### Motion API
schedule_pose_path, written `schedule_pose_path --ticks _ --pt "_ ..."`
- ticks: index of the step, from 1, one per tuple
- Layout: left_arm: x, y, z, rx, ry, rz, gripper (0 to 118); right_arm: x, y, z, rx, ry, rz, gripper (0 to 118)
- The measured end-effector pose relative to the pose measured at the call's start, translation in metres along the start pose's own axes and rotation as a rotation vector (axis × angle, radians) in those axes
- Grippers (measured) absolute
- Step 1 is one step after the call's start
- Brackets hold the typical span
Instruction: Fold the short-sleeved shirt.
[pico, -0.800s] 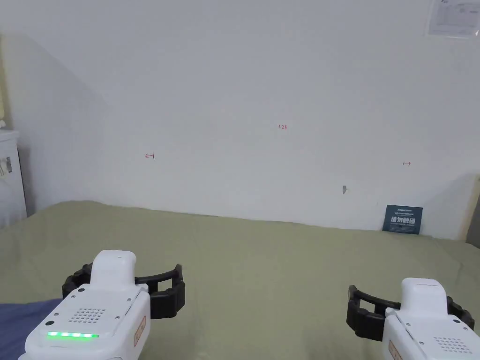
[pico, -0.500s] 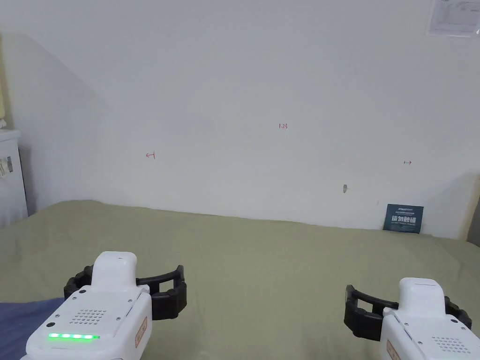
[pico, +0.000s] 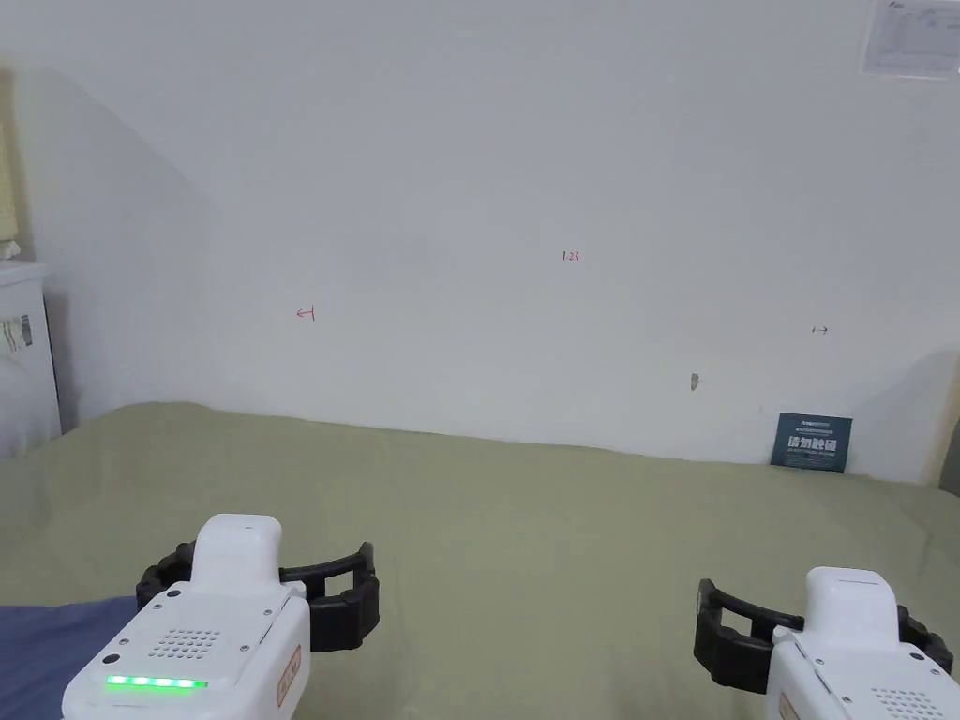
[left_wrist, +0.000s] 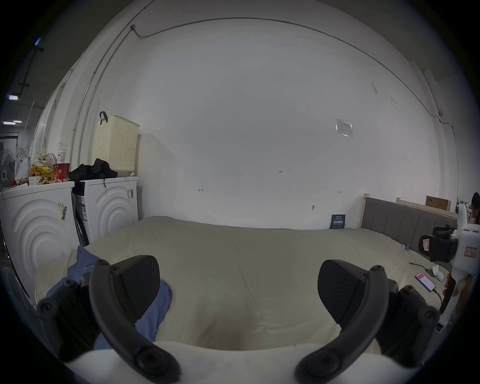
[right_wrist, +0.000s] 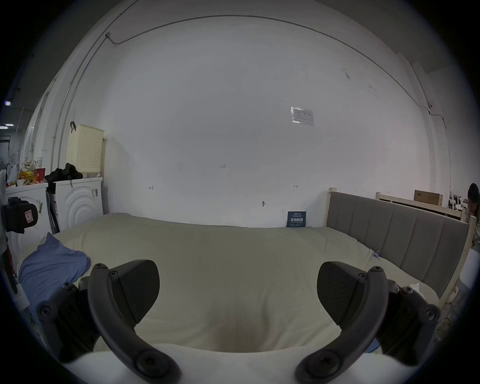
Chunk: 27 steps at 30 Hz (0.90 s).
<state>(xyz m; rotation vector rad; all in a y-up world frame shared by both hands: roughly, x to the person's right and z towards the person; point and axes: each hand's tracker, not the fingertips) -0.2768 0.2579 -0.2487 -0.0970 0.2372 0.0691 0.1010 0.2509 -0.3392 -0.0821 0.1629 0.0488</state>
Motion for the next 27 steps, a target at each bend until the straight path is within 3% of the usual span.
schedule_pose_path --ticks 27 --pt "0.0010 -0.0035 0.0013 -0.007 0.009 -0.012 118 -0.0013 -0.0051 0.0000 -0.016 -0.005 0.018 118"
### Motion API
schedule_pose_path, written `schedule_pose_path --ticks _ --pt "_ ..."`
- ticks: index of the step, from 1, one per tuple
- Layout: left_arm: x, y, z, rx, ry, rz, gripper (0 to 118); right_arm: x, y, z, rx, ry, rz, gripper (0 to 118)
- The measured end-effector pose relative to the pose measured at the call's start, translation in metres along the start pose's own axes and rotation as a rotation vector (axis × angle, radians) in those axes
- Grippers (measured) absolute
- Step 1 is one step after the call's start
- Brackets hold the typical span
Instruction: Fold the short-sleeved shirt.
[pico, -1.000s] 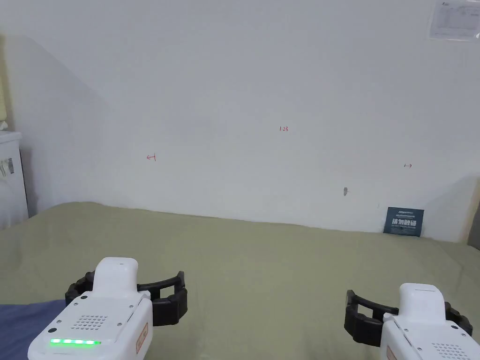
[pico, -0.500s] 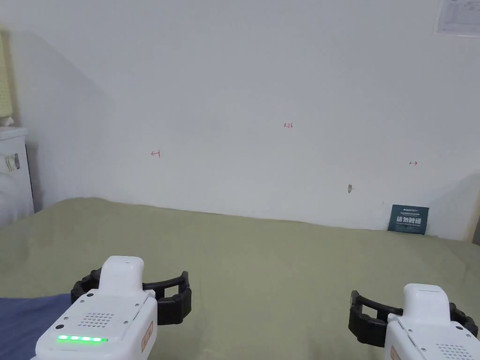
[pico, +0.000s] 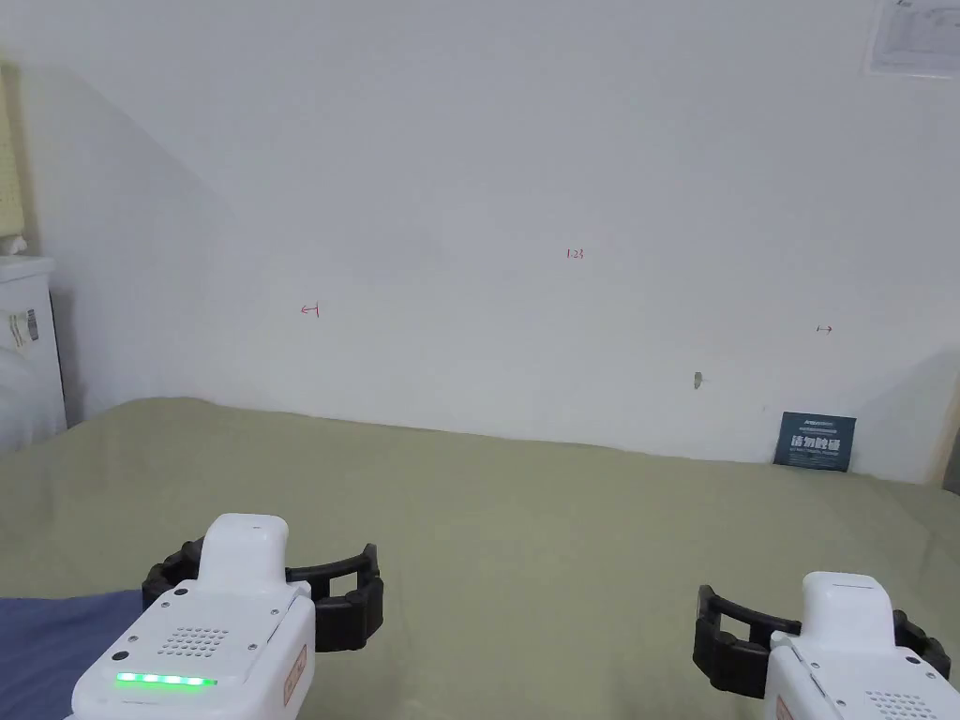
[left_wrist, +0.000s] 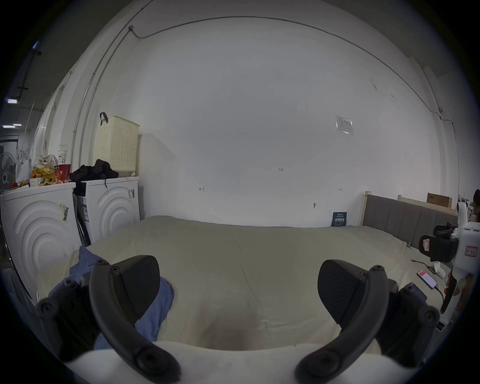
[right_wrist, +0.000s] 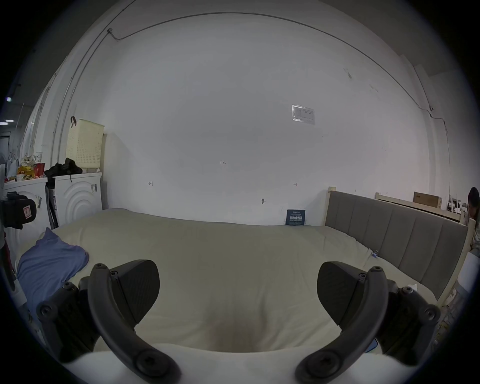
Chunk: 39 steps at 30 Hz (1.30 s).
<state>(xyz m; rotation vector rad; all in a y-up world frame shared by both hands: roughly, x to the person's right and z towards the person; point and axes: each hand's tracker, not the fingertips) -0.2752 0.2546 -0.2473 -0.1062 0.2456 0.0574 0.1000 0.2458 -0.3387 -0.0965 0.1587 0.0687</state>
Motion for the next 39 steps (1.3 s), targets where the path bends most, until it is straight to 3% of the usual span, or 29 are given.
schedule_pose_path --ticks 39 --pt "-0.0011 0.0012 0.0003 0.010 0.003 -0.012 118 0.0015 0.0005 0.0030 0.000 -0.009 0.004 118"
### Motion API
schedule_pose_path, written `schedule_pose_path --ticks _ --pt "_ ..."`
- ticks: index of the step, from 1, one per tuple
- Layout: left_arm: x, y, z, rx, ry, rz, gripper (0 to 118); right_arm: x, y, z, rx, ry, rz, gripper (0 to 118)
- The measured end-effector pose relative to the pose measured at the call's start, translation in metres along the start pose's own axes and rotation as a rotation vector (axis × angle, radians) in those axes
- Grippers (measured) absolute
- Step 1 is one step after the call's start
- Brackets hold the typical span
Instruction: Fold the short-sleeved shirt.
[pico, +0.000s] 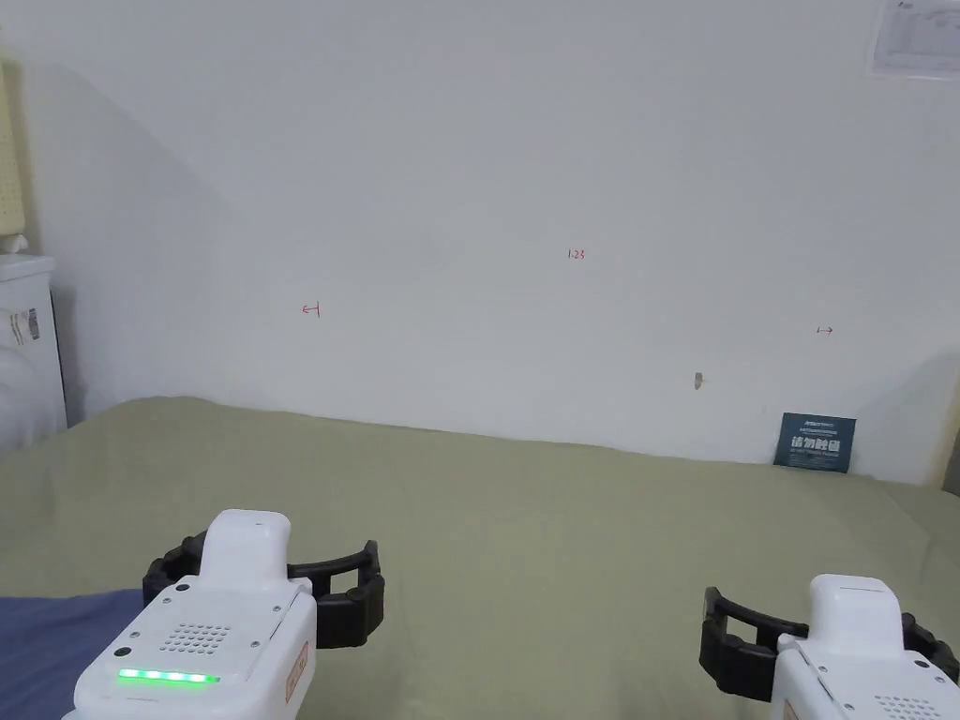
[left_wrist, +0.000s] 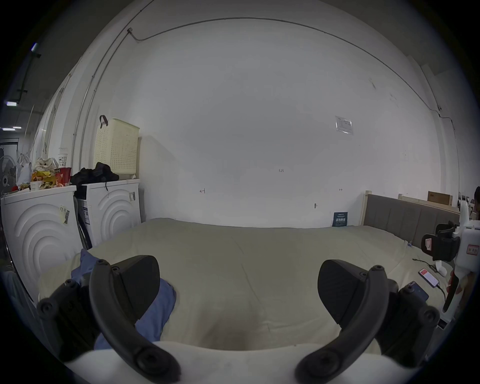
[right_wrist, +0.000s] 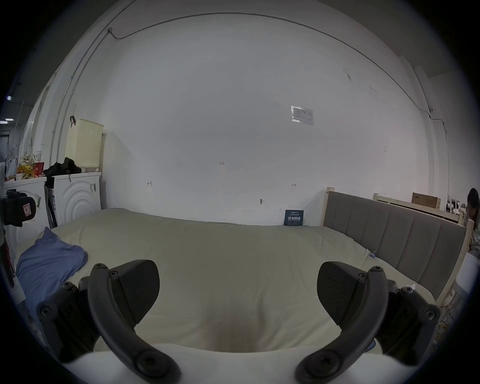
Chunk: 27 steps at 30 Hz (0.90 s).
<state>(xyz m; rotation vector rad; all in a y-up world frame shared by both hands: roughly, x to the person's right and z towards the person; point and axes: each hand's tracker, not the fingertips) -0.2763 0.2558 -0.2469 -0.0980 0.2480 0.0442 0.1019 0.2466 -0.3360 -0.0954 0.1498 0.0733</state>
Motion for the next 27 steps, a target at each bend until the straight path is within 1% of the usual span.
schedule_pose_path --ticks 27 --pt "0.0008 0.0040 -0.0004 -0.002 -0.005 -0.010 118 0.0000 0.0030 -0.0008 0.002 0.001 0.005 118"
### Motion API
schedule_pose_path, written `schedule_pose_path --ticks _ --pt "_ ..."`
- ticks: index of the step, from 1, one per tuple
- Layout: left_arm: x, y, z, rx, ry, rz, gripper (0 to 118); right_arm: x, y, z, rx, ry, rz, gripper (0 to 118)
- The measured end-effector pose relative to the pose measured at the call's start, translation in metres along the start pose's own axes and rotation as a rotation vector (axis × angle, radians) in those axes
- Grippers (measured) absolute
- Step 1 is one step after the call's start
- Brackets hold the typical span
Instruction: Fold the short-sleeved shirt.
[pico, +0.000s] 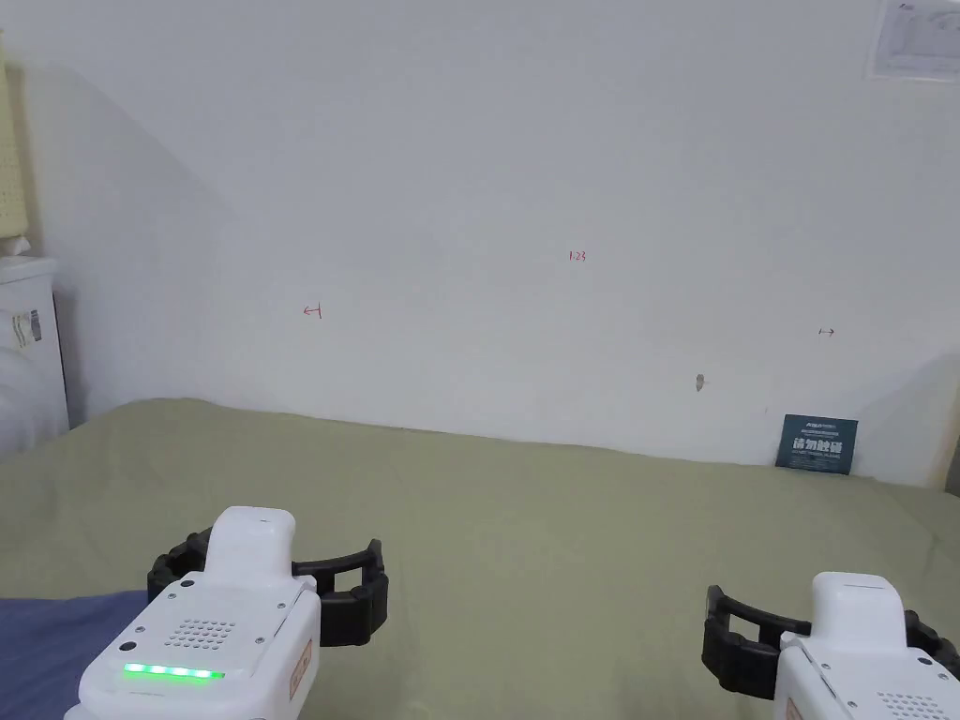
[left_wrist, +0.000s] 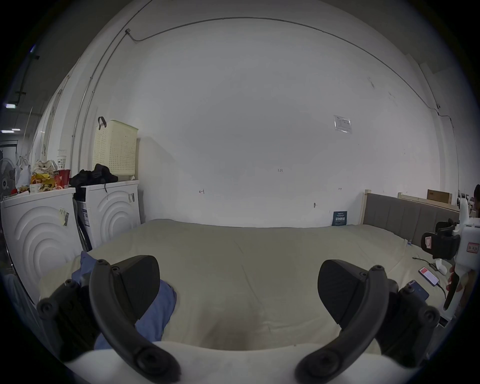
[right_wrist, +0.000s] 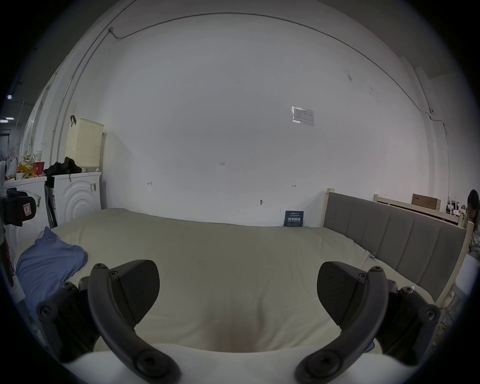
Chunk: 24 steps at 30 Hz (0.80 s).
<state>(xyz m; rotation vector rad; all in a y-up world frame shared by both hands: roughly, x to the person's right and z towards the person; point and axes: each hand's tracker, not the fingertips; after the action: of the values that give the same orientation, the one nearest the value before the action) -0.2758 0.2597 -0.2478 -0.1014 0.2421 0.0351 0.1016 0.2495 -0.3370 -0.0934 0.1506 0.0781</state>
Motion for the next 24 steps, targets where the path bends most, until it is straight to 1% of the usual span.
schedule_pose_path --ticks 3,8,10,17,18,19,20,21,22,23,24 --pt "0.000 -0.001 0.001 0.019 0.014 -0.002 118 0.001 0.002 0.000 -0.004 0.012 -0.010 118" --pt "-0.001 0.001 -0.001 0.011 -0.006 0.004 118 0.000 0.003 0.000 -0.006 0.010 -0.003 118" --pt "0.001 0.002 -0.001 0.009 0.008 -0.006 118 0.001 0.005 0.000 -0.007 0.013 -0.004 118" --pt "0.001 0.009 -0.003 0.010 -0.002 0.018 118 0.001 0.008 -0.001 -0.013 0.006 0.004 118" --pt "0.001 0.008 -0.003 0.003 -0.004 0.019 118 0.001 0.008 -0.001 -0.019 0.008 0.008 116" --pt "0.001 0.008 -0.003 -0.006 -0.006 0.018 117 0.002 0.007 0.000 -0.026 0.014 0.006 104" --pt "0.001 0.005 -0.002 -0.010 -0.003 0.014 107 0.002 0.005 0.002 -0.030 0.016 0.010 75" --pt "0.002 0.003 -0.001 -0.015 0.002 0.006 82 0.001 0.002 0.003 -0.027 0.007 0.021 26" --pt "0.004 -0.001 0.000 -0.011 0.007 -0.009 11 0.001 -0.001 0.001 -0.039 -0.010 0.031 0" --pt "0.006 -0.004 -0.003 -0.012 0.024 -0.031 1 0.001 -0.005 0.002 -0.016 -0.014 0.049 0" --pt "0.006 -0.007 0.001 0.012 0.071 -0.053 0 0.001 -0.010 0.003 -0.033 -0.008 0.031 0"
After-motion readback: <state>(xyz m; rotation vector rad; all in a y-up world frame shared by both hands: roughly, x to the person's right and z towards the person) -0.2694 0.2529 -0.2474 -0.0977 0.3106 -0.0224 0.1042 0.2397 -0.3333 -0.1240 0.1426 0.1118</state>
